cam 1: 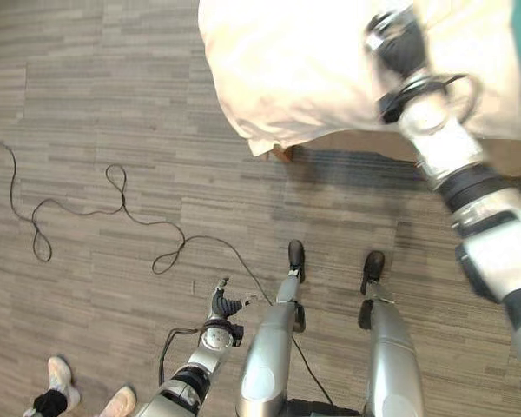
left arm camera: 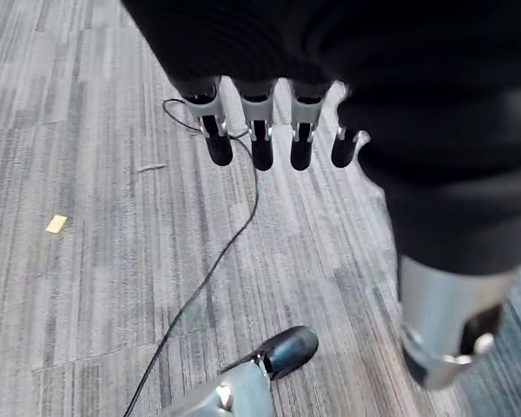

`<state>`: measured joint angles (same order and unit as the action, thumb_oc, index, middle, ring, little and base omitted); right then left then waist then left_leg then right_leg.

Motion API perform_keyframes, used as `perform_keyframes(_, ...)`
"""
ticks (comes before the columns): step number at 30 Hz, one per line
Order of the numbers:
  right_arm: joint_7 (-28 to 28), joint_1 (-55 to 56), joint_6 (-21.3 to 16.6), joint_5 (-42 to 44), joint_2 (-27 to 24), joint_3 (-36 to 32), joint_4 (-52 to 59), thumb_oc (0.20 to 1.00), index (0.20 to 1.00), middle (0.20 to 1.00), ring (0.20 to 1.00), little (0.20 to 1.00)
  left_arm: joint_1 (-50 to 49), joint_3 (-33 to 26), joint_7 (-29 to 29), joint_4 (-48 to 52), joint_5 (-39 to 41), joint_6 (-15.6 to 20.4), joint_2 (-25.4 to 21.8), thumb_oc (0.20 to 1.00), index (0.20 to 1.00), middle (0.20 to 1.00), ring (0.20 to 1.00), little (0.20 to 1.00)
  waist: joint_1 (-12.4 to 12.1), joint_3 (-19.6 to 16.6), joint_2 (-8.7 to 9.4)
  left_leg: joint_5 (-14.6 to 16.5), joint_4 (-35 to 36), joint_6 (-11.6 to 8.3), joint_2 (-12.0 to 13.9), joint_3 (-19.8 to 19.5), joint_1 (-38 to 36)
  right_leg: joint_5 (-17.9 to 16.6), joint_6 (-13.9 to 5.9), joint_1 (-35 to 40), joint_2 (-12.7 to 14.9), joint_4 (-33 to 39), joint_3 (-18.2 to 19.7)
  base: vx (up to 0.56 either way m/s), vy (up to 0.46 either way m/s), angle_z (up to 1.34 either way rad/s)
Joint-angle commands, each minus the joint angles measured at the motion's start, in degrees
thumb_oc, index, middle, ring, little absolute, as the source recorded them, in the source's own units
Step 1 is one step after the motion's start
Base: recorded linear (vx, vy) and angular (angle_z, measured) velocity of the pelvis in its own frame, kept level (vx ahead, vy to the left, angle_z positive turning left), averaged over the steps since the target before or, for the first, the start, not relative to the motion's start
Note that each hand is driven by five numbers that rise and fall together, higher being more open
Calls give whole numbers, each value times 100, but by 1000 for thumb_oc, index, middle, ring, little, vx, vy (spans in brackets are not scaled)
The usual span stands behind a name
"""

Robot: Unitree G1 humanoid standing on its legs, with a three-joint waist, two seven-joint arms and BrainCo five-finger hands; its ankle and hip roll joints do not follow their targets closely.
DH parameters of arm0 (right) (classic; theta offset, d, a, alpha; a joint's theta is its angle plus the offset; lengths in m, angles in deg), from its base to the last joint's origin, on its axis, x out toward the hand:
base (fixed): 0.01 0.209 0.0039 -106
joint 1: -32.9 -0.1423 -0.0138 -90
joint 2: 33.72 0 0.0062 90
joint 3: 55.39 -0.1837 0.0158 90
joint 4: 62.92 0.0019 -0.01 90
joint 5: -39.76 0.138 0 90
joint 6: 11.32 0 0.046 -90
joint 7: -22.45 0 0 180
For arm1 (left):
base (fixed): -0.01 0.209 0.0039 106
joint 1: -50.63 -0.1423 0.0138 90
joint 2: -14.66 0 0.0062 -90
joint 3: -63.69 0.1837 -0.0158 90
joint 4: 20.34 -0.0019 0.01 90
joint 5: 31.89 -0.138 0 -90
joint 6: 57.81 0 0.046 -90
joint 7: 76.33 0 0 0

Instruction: Tidy up the quilt and then pick up the clothes from the bed and put them into the laundry hamper.

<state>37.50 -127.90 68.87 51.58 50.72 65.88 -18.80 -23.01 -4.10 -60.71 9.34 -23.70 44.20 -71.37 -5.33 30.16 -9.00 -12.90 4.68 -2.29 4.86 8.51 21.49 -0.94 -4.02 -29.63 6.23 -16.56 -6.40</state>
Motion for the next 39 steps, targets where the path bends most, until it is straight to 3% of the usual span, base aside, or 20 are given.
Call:
perform_keyframes(1, -1339, 1460, -171, 1134, 1442, 846, 744, 200, 200, 200, 200, 200, 302, 225, 108, -634, -438, -113, 59, 1000, 1000, 1000, 1000, 1000, -232, -193, 350, 301, 32, -455, 287, 15, -223, 6, -374, 536, 226, 761, 261, 56, -2, -11)
perform_keyframes(7, -1559, 1709, -714, 2130, 1274, 640, 2235, 200, 200, 200, 200, 200, 182, -128, -11, -904, -318, -200, 42, 1000, 1000, 1000, 1000, 1000, -77, -317, 515, 414, 32, -488, 350, 37, -476, 5, -354, 787, 200, 892, 288, 61, -4, 2)
perform_keyframes(8, -1402, 1590, -860, 2068, 1118, 486, 2414, 200, 200, 200, 200, 200, 153, -261, -39, -926, -158, -206, 42, 1000, 1000, 1000, 1000, 1000, -54, -324, 538, 425, 32, -494, 358, 48, -485, 1, -357, 785, 199, 902, 297, 4, -1, 4)
perform_keyframes(9, -1079, 1320, -985, 1958, 625, -10, 2481, 200, 200, 200, 200, 200, 161, -592, -80, -1001, 285, -221, 34, 1000, 1000, 1000, 1000, 1000, 1, -309, 593, 445, 32, -502, 375, 78, -490, -1, -365, 750, 191, 888, 315, 0, 0, 0)
perform_keyframes(10, -1079, 1318, -985, 1958, 624, -11, 2481, 200, 200, 200, 200, 200, 164, -592, -81, -1002, 285, -221, 34, 1000, 1000, 1000, 1000, 1000, -3, -319, 593, 439, 32, -503, 379, 79, -474, -14, -364, 738, 187, 898, 317, -3, -1, -6)
perform_keyframes(14, -245, 665, -1227, 1834, -330, -959, 1675, 200, 200, 200, 200, 200, 283, -592, -200, -940, 523, -105, 93, 1000, 1000, 1000, 1000, 1000, 66, -273, 590, 441, 32, -513, 395, 128, -413, -15, -388, 580, 175, 823, 341, -8, 5, -7)
perform_keyframes(18, 66, 301, -1035, 1682, -932, -1130, 788, 200, 200, 200, 200, 200, 322, -393, -316, -820, 459, -50, 83, 1000, 1000, 1000, 1000, 1000, 83, -203, 539, 449, 30, -505, 389, 145, -361, 21, -408, 405, 161, 674, 377, -7, 7, -7)
perform_keyframes(19, 80, 198, -750, 1537, -1190, -1046, 167, 200, 200, 200, 200, 200, 307, -221, -423, -711, 357, -66, 59, 1000, 1000, 1000, 1000, 1000, 91, -135, 524, 482, -85, -484, 365, 165, -281, 85, -414, 280, 161, 491, 414, -31, 6, -1)
perform_keyframes(21, 28, 198, -657, 1529, -1234, -1026, -100, 200, 200, 200, 200, 200, 304, -193, -448, -675, 379, -61, 52, 1000, 1000, 1000, 1000, 1000, 91, -112, 526, 519, -203, -468, 360, 167, -204, 103, -410, 210, 155, 406, 431, -29, -7, -5)
perform_keyframes(25, -240, 1186, -176, 1060, -1163, -1073, -1135, 200, 200, 200, 200, 200, 292, -571, -672, -682, 847, -132, 59, 1000, 1000, 1000, 1000, 1000, 180, -81, 630, 753, -781, -385, 360, 122, -6, 170, -356, 189, 116, 241, 457, 34, 5, -1)
perform_keyframes(26, -314, 2421, -152, 1013, -772, -1460, -870, 200, 200, 200, 200, 200, 200, -793, -656, -802, 808, -210, 108, 1000, 1000, 1000, 1000, 1000, 298, -151, 734, 834, -783, -354, 364, 162, -143, 166, -353, 416, 102, 357, 467, 131, 79, -2)
perform_keyframes(28, -419, 4293, -123, 862, -286, -2082, -599, 200, 200, 200, 200, 200, -14, -1081, -695, -1041, 373, -383, 94, 1000, 1000, 1000, 1000, 1000, 552, -418, 905, 974, -671, -334, 366, 259, -606, 141, -381, 928, 119, 645, 492, 219, 114, -13)
perform_keyframes(30, -478, 4845, -121, 847, -196, -2323, -529, 200, 200, 200, 200, 200, -94, -1163, -704, -1116, 236, -413, 76, 1000, 1000, 1000, 1000, 1000, 635, -545, 956, 1009, -617, -324, 357, 309, -781, 110, -396, 1098, 135, 750, 494, 225, 123, -18)
perform_keyframes(31, -592, 5841, -59, 701, 21, -2647, -524, 200, 200, 200, 200, 200, -253, -1349, -721, -1279, 0, -515, 13, 1000, 1000, 1000, 1000, 1000, 844, -814, 1083, 1092, -434, -296, 276, 432, -1231, 65, -477, 1503, 162, 925, 523, 255, 150, -20)
perform_keyframes(34, -677, 6555, 24, 633, 166, -2902, -646, 200, 200, 200, 200, 200, -397, -1415, -742, -1365, -158, -539, -58, 1000, 1000, 1000, 1000, 1000, 998, -1099, 1143, 1127, -217, -258, 188, 562, -1600, -22, -547, 1749, 182, 1014, 593, 250, 175, -41)
perform_keyframes(35, -734, 6836, 76, 638, 185, -3063, -823, 743, 743, 743, 743, 743, -422, -1353, -768, -1409, -362, -558, -96, 1000, 1000, 1000, 1000, 1000, 1121, -1232, 1151, 1136, -51, -247, 149, 643, -1846, -55, -605, 1863, 190, 993, 633, 147, 118, -56)
perform_keyframes(36, -776, 7023, 100, 616, 256, -3096, -905, 1000, 1000, 1000, 1000, 1000, -457, -1311, -775, -1412, -464, -556, -122, 1000, 1000, 1000, 1000, 1000, 1186, -1337, 1160, 1161, 12, -231, 152, 721, -1987, -91, -635, 1876, 163, 943, 682, 184, 151, -38)
perform_keyframes(37, -823, 7082, 143, 606, 289, -3130, -1112, 1000, 1000, 1000, 1000, 1000, -478, -1243, -792, -1411, -617, -581, -179, 1000, 1000, 1000, 1000, 1000, 1236, -1372, 1187, 1200, 32, -224, 194, 864, -2129, -132, -680, 1834, 135, 794, 717, 143, 71, -44)
perform_keyframes(38, -880, 7115, 224, 433, 377, -3045, -1470, 1000, 1000, 1000, 1000, 1000, -452, -1039, -854, -1299, -843, -561, -312, 1000, 1000, 1000, 1000, 1000, 1292, -1410, 1219, 1278, 32, -227, 321, 1204, -2376, -303, -770, 1694, 189, 281, 360, 77, 38, -47)
perform_keyframes(39, -880, 7114, 224, 433, 379, -3045, -1471, 1000, 1000, 1000, 1000, 1000, -451, -1039, -855, -1299, -843, -561, -314, 1000, 1000, 1000, 1000, 1000, 1284, -1422, 1218, 1270, 32, -228, 325, 1212, -2360, -318, -766, 1679, 183, 292, 367, 75, 10, -76)
